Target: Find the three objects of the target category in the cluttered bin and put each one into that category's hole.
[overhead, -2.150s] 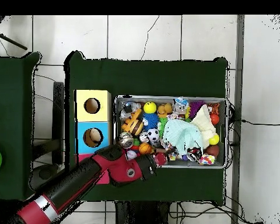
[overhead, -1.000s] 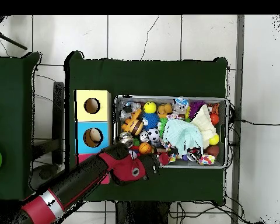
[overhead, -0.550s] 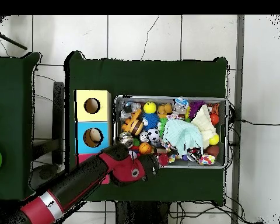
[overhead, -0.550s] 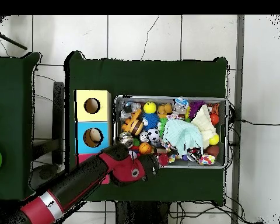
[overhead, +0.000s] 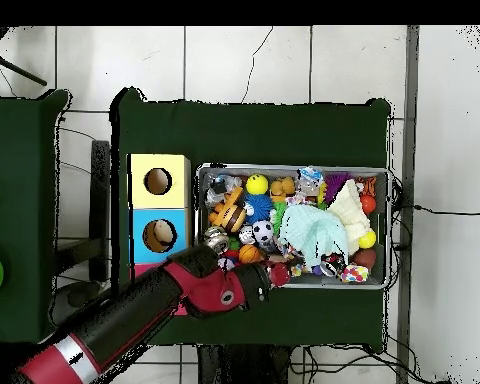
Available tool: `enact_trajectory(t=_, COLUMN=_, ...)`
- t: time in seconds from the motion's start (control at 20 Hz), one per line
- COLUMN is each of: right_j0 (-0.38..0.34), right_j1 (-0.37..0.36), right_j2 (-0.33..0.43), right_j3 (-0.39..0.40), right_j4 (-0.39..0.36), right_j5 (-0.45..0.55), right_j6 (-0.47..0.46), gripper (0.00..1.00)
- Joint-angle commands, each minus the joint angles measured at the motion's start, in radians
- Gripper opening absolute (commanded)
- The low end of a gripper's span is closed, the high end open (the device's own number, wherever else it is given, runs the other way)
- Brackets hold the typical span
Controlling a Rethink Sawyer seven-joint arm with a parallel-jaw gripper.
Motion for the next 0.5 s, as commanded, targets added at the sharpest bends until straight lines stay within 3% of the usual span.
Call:
enact_trajectory(t=0.05, right_j0=-0.037, right_j1=-0.150, right_j2=0.081, right_j3=-0.103, right_j4=0.016, right_j5=0.172, right_j6=-0.110, gripper=0.00)
enact_trajectory(t=0.5, right_j0=-0.068, right_j1=-0.259, right_j2=0.099, right_j3=-0.227, right_j4=-0.022, right_j5=0.367, right_j6=-0.264, gripper=0.00)
